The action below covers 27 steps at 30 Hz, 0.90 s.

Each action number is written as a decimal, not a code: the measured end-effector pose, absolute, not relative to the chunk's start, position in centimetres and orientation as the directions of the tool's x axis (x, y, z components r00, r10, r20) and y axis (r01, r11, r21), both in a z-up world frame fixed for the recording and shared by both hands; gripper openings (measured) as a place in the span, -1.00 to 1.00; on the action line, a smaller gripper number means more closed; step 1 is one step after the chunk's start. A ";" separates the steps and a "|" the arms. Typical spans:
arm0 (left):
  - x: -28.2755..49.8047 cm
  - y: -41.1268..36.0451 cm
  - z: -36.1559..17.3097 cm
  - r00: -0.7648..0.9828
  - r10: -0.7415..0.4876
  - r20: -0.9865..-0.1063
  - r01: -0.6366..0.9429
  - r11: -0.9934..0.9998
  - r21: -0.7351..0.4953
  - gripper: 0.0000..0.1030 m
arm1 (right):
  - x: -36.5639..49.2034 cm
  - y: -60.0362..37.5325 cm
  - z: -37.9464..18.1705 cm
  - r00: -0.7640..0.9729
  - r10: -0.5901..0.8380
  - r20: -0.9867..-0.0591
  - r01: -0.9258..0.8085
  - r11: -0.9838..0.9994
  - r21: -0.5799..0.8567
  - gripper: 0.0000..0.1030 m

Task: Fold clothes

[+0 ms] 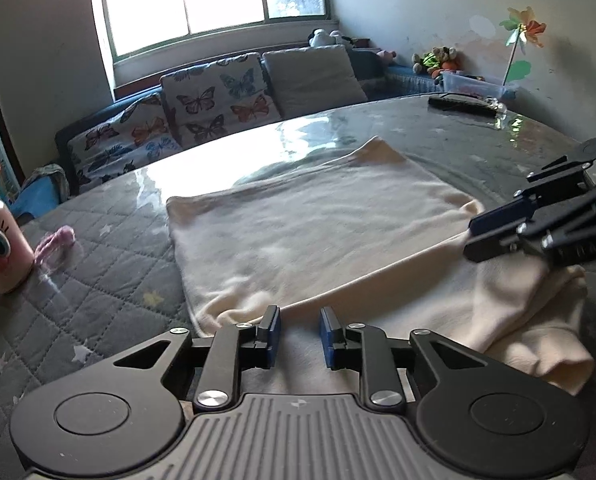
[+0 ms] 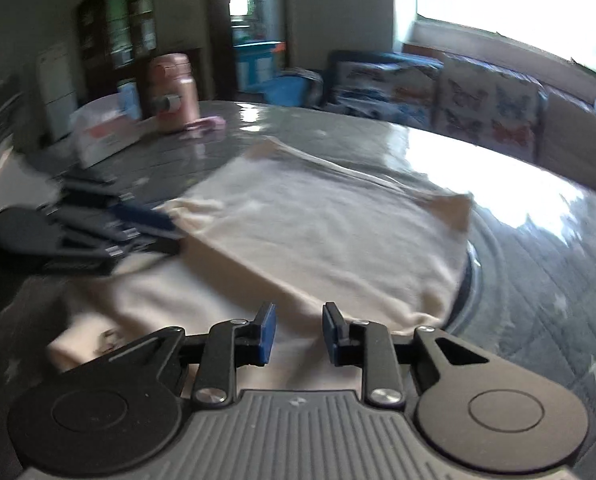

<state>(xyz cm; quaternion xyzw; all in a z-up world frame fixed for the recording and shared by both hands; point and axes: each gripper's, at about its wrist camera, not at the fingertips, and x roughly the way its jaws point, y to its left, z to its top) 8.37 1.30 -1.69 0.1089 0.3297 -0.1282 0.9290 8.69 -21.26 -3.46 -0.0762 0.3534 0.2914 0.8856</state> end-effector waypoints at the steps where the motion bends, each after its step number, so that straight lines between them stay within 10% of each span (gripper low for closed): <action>1: 8.4 1.5 -1.8 0.749 -0.166 -0.641 0.309 0.944 0.117 -0.50 | 9.0 -21.7 -3.6 0.577 0.460 -0.674 -0.555 0.827 0.089 -0.57; 27: -2.5 -0.1 -0.6 0.748 -0.207 -0.630 0.478 0.827 0.296 -0.17 | 5.0 -19.6 -3.4 0.525 0.517 -0.676 -0.662 0.748 0.057 -0.48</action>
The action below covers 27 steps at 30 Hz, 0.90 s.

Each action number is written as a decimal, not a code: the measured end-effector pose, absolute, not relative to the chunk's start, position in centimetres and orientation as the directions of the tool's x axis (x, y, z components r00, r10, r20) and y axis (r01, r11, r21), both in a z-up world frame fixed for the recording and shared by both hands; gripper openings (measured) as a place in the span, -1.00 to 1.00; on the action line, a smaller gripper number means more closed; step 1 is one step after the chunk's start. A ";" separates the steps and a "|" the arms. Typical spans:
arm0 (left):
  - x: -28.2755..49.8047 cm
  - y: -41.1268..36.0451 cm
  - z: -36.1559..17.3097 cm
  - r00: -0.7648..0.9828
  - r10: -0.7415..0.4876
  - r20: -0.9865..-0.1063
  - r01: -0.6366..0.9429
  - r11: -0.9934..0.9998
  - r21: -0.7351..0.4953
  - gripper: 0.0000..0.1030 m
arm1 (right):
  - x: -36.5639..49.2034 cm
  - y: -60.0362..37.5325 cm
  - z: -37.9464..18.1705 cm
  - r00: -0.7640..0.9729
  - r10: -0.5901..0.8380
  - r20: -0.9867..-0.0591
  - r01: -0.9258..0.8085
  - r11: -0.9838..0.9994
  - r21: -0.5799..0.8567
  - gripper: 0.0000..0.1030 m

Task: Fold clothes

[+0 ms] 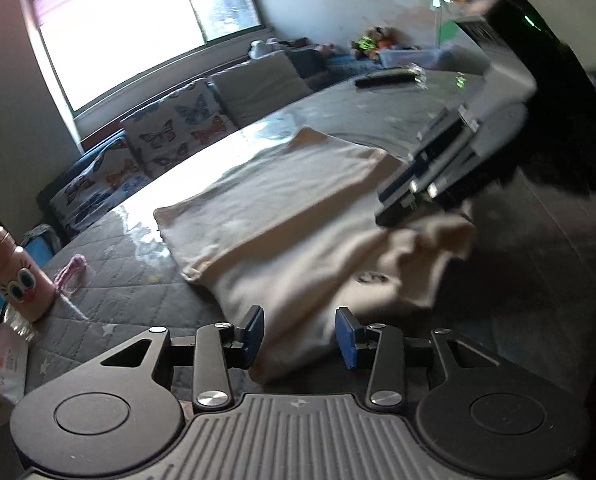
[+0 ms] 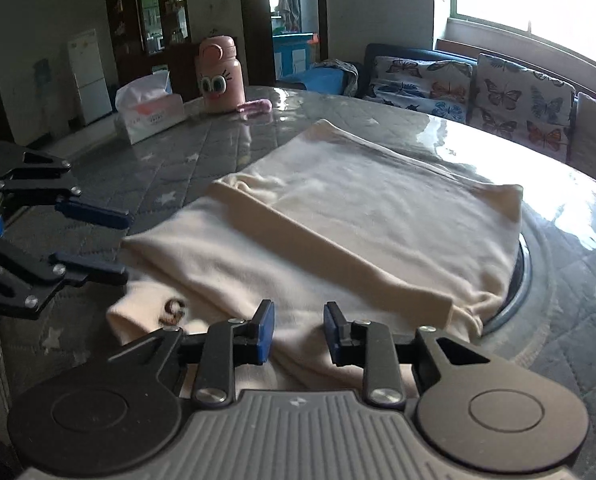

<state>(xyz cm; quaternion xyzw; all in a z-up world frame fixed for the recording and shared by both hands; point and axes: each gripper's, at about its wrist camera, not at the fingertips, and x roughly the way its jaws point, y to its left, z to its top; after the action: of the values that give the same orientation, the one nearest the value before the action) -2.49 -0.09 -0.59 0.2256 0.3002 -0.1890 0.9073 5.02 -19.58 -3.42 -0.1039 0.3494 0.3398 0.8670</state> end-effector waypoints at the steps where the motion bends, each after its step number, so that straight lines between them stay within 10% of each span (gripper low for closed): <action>1: -2.7 -0.4 -0.8 0.746 -0.212 -0.631 0.490 0.817 0.305 -0.17 | 4.9 -19.8 -3.3 0.527 0.512 -0.678 -0.660 0.750 0.053 -0.48; 15: -2.0 -3.4 -2.9 0.751 -0.266 -0.604 0.549 0.761 0.346 -0.17 | 3.9 -23.4 -1.9 0.546 0.492 -0.678 -0.623 0.780 0.064 -0.33; 20: -1.8 -3.3 -2.6 0.750 -0.292 -0.593 0.550 0.773 0.315 -0.70 | 2.4 -23.6 -1.1 0.538 0.502 -0.678 -0.668 0.744 0.021 -0.13; 27: 0.8 -2.2 -0.1 0.762 -0.300 -0.574 0.496 0.840 0.221 -0.81 | 0.6 -23.4 -0.8 0.502 0.531 -0.683 -0.744 0.667 -0.028 0.17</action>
<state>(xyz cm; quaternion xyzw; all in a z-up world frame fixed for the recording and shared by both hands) 0.76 -2.22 -0.07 0.1830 0.2689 -0.2162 0.9206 0.61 -23.43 -0.77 -0.1617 0.3297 0.3745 0.8514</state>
